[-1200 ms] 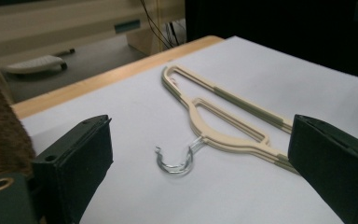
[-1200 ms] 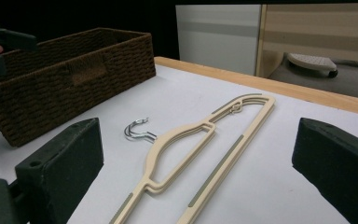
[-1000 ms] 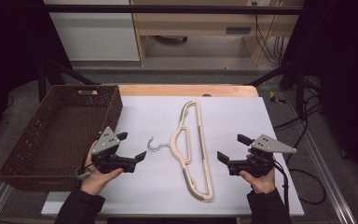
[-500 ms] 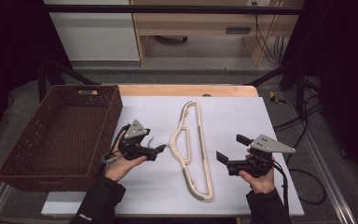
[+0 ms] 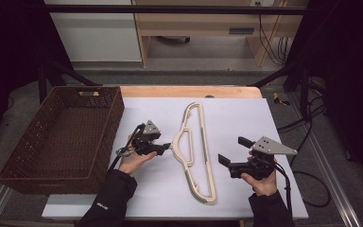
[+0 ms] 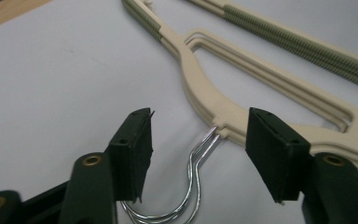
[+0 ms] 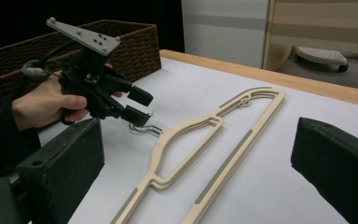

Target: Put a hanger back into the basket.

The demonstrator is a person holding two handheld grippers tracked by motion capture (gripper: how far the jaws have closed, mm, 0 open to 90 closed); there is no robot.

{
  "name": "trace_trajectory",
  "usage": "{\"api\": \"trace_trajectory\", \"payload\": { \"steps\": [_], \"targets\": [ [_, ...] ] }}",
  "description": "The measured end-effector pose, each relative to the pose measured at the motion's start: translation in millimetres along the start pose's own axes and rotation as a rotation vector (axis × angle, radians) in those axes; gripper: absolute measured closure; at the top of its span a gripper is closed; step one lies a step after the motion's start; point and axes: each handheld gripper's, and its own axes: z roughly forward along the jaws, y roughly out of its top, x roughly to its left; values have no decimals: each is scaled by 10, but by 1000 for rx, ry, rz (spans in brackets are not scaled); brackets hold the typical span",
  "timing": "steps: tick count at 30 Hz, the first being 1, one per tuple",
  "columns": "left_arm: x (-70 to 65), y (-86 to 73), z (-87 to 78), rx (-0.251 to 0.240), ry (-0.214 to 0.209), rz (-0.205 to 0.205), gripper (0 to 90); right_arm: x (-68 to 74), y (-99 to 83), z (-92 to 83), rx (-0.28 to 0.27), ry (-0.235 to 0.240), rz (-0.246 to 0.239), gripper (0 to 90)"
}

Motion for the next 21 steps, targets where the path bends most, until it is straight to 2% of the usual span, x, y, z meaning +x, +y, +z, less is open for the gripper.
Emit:
{"api": "trace_trajectory", "payload": {
  "steps": [2,6,7,10,12,18,21],
  "targets": [
    [15,-17,34,14,-11,-2,447,-1,-1,1,1,1,0,30],
    [25,-35,69,34,-1,6,509,2,-4,10,3,-2,-1,30],
    [33,-40,80,40,1,2,509,2,-4,10,3,-2,-1,30],
    [83,-66,125,56,1,-17,586,7,-8,17,6,-2,-4,31],
    [124,-98,171,72,-17,-36,619,9,-11,22,8,-1,-6,31],
    [98,-94,165,74,-36,-37,635,16,-17,30,14,1,-7,35],
    [24,-47,76,41,-30,-25,609,60,-30,74,25,2,-4,49]
  ]
}}
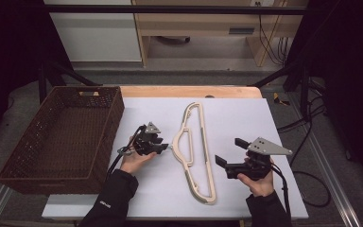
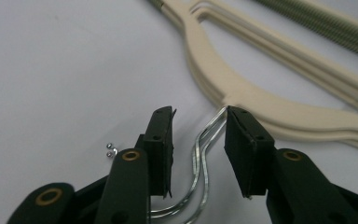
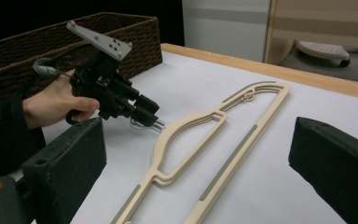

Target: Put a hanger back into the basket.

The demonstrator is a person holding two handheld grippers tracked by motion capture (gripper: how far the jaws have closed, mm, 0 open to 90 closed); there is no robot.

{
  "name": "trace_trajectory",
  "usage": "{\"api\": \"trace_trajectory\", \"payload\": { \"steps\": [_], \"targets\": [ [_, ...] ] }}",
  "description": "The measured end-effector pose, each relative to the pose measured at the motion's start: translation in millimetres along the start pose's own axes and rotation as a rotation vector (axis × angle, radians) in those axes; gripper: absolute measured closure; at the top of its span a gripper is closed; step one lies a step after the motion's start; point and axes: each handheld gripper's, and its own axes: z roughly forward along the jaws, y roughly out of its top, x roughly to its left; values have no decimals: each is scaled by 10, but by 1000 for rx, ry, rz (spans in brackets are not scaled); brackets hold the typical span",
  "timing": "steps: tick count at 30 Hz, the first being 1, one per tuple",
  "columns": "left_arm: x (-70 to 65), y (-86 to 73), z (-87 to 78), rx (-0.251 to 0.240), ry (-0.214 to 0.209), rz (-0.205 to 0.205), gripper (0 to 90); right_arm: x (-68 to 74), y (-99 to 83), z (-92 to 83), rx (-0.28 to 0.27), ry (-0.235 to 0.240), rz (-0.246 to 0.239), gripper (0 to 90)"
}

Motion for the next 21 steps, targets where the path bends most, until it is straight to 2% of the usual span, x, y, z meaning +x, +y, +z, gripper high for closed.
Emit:
{"api": "trace_trajectory", "payload": {
  "steps": [2,3,4,5,6,7,8,9,10,11,12,13,14,15,17,18,19,20,21],
  "targets": [
    [-84,47,-128,-48,14,17,563,57,-11,60,15,-15,1,61],
    [-84,47,-128,-48,14,17,533,92,-20,97,29,-21,5,67],
    [-126,74,-214,-77,20,22,496,128,-36,140,40,-20,0,78],
    [-167,97,-312,-109,31,28,462,169,-51,186,63,-26,-2,84],
    [-205,113,-420,-145,40,30,462,169,-51,186,63,-26,-2,84],
    [-265,118,-651,-211,43,24,376,265,-84,283,114,-30,-1,131],
    [-265,118,-651,-211,43,24,341,265,-84,283,114,-30,-1,131],
    [-315,72,-872,-258,53,13,308,360,-122,376,168,-25,-8,150],
    [-337,31,-968,-276,55,3,280,407,-144,422,189,-24,-3,181],
    [-358,-17,-1056,-290,51,-5,247,442,-166,465,216,-15,0,192],
    [-358,-17,-1056,-290,51,-5,212,442,-166,465,216,-15,0,192],
    [-398,-121,-1196,-302,57,-20,182,513,-226,561,249,-12,25,248],
    [-410,-171,-1248,-304,64,-28,155,537,-260,616,275,-19,38,266],
    [-423,-221,-1289,-308,64,-40,131,548,-299,674,301,-20,30,300],
    [-446,-313,-1348,-325,62,-66,105,575,-377,778,360,-28,38,350],
    [-446,-313,-1348,-325,62,-66,96,575,-377,778,360,-28,38,350],
    [-481,-387,-1386,-345,60,-73,91,592,-443,860,400,-29,52,417],
    [-499,-417,-1400,-357,59,-72,89,585,-479,894,415,-29,40,438],
    [-515,-435,-1409,-357,55,-74,90,602,-502,924,436,-36,55,458]
  ]
}}
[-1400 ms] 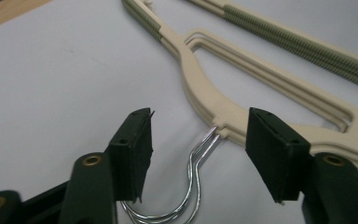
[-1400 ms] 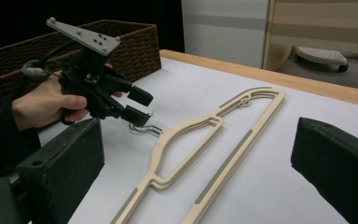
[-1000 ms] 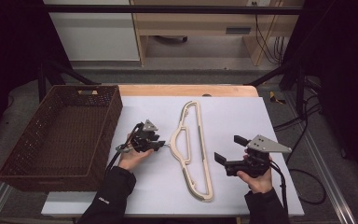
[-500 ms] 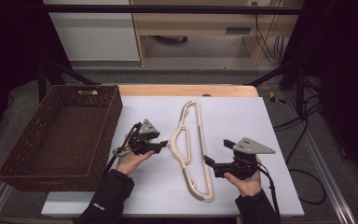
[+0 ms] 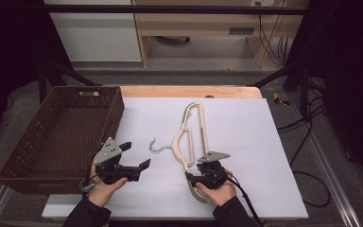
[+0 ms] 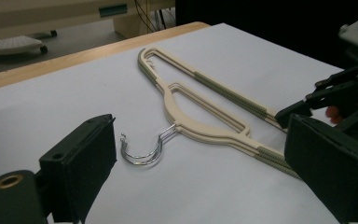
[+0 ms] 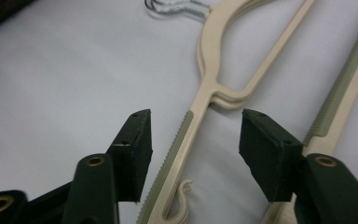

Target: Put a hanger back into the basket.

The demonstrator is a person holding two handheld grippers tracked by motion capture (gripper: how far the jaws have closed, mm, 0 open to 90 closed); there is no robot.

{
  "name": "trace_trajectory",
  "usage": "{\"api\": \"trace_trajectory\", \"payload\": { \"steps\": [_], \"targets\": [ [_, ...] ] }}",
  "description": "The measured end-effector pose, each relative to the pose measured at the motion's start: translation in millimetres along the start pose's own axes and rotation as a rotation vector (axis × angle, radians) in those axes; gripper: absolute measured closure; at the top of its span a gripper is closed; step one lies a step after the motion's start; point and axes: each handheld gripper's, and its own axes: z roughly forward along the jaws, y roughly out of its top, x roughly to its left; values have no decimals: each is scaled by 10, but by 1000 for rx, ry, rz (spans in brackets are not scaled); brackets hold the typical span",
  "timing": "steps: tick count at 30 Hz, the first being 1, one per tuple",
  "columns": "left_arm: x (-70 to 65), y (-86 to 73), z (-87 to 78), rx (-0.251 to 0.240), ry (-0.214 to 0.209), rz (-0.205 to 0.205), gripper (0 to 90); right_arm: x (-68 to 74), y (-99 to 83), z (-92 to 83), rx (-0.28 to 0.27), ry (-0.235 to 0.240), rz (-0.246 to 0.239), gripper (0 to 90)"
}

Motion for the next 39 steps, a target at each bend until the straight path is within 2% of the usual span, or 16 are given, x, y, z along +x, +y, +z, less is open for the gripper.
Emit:
{"api": "trace_trajectory", "payload": {
  "steps": [2,6,9,10,14,18,19,26,28,34,38,39],
  "targets": [
    [-19,-5,-30,3,-5,6,83,1,-23,64,21,2,-17,509],
    [-7,1,-79,-13,2,1,89,50,-24,148,63,8,10,601],
    [4,-4,-94,-19,0,-7,93,53,-25,183,68,6,2,630],
    [10,-11,-97,-17,2,-7,94,60,-25,203,85,6,23,651],
    [7,-27,-73,-6,3,-2,97,70,-30,251,109,0,46,673],
    [4,-39,-55,2,5,0,99,51,-29,252,111,3,71,694],
    [4,-39,-55,2,5,0,99,57,-28,248,108,14,90,702],
    [23,-49,-59,4,16,-1,103,27,-21,213,113,12,113,715],
    [24,-52,-57,4,16,-2,103,21,-21,205,114,-3,103,712],
    [12,-60,-44,10,18,5,105,7,1,133,89,-6,122,772],
    [6,-72,-23,18,16,9,105,6,-6,145,91,-15,116,746],
    [6,-75,-19,19,16,9,105,11,-10,154,94,-28,101,745]
  ]
}}
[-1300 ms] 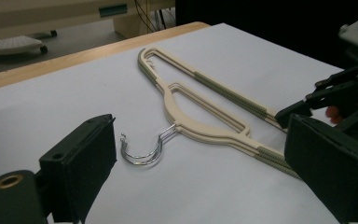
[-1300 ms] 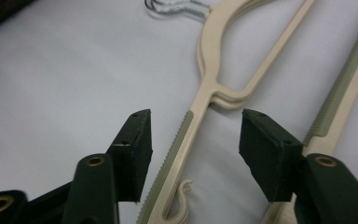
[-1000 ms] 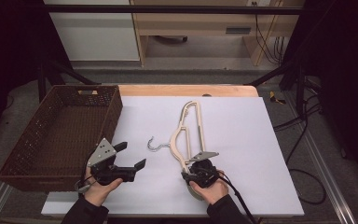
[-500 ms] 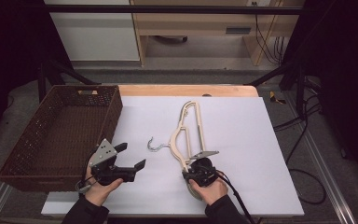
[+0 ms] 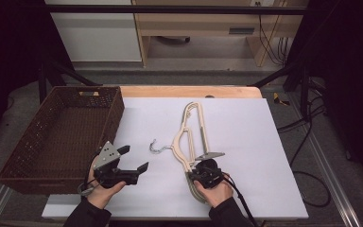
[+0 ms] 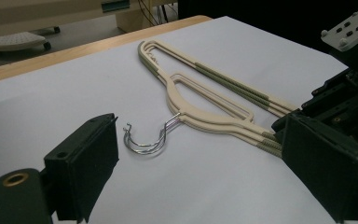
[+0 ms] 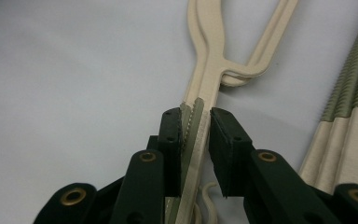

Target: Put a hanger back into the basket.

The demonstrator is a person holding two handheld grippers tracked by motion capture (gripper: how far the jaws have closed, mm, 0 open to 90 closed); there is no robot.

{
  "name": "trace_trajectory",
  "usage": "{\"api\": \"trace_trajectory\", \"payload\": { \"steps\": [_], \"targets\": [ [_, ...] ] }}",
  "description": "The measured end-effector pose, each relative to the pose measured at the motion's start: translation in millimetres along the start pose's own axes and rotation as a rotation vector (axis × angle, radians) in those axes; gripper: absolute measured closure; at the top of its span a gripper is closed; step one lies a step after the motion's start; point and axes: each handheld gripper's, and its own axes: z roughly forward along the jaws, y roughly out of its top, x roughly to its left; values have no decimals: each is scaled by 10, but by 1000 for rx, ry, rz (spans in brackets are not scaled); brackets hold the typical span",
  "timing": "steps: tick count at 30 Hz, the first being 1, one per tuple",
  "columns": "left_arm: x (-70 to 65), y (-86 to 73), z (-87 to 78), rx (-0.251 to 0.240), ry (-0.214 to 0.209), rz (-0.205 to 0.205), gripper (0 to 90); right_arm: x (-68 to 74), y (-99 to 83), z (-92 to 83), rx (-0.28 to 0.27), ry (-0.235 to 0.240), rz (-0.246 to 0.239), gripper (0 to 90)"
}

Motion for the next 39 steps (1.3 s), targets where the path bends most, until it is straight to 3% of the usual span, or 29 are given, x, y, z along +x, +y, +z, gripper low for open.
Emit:
{"api": "trace_trajectory", "payload": {
  "steps": [11,26,32,35,39],
  "targets": [
    [-6,-11,17,6,-2,1,107,-29,-1,17,-2,24,34,767],
    [-4,-25,32,12,0,-1,107,-101,11,-56,-19,4,61,791],
    [-11,-29,37,13,-1,1,107,-76,-9,-22,-21,-12,23,775],
    [-12,-31,38,14,-1,1,107,-58,-28,6,-5,-57,-15,712],
    [-11,-33,41,14,-1,1,108,-37,-39,49,3,-85,-48,724]
  ]
}}
